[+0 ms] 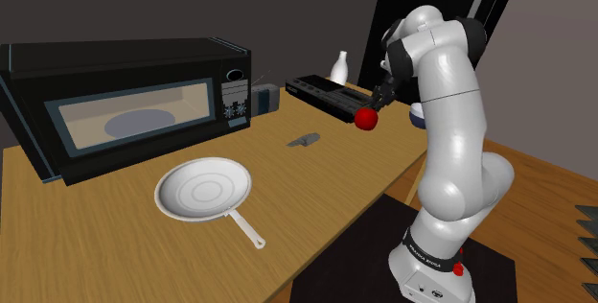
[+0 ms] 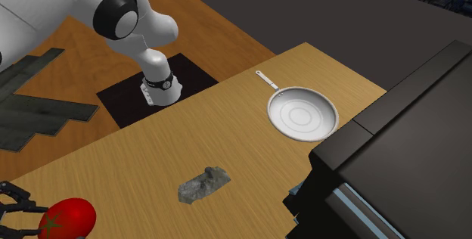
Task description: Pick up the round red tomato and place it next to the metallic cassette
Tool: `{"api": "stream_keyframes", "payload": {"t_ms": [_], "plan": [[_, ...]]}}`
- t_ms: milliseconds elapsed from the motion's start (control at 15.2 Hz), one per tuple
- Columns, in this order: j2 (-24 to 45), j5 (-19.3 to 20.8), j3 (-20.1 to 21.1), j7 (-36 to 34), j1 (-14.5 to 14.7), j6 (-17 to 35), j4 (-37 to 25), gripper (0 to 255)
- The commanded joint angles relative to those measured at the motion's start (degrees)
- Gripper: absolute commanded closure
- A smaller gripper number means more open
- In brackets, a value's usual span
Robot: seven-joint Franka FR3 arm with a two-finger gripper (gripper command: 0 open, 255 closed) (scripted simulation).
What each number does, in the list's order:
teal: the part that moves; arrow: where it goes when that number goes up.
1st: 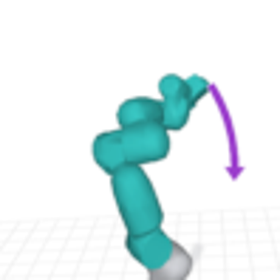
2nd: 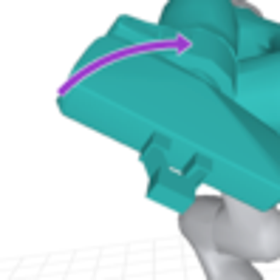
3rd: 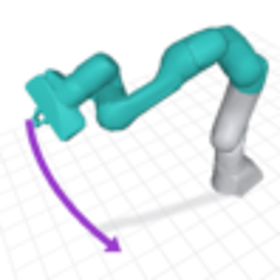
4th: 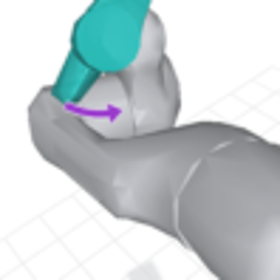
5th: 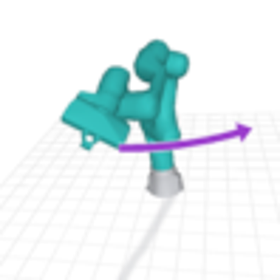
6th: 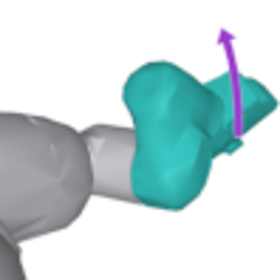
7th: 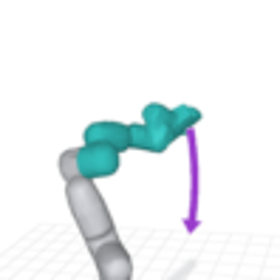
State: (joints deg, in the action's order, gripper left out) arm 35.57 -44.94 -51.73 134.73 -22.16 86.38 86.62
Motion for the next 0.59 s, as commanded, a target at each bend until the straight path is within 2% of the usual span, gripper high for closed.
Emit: {"api": "stream_keyframes", "payload": {"t_ms": [0, 66, 330, 528], "plan": [[-0.32, -0.77, 0.44, -0.10, 0.39, 0.19, 0.21, 255], [-0.08, -0.90, 0.57, -0.30, 0.22, 0.00, -0.29, 0], [-0.54, -0.73, 0.39, -0.29, 0.77, 0.39, 0.55, 0], [0.03, -0.46, 0.36, -0.86, -1.88, -3.31, -4.02, 0]]}}
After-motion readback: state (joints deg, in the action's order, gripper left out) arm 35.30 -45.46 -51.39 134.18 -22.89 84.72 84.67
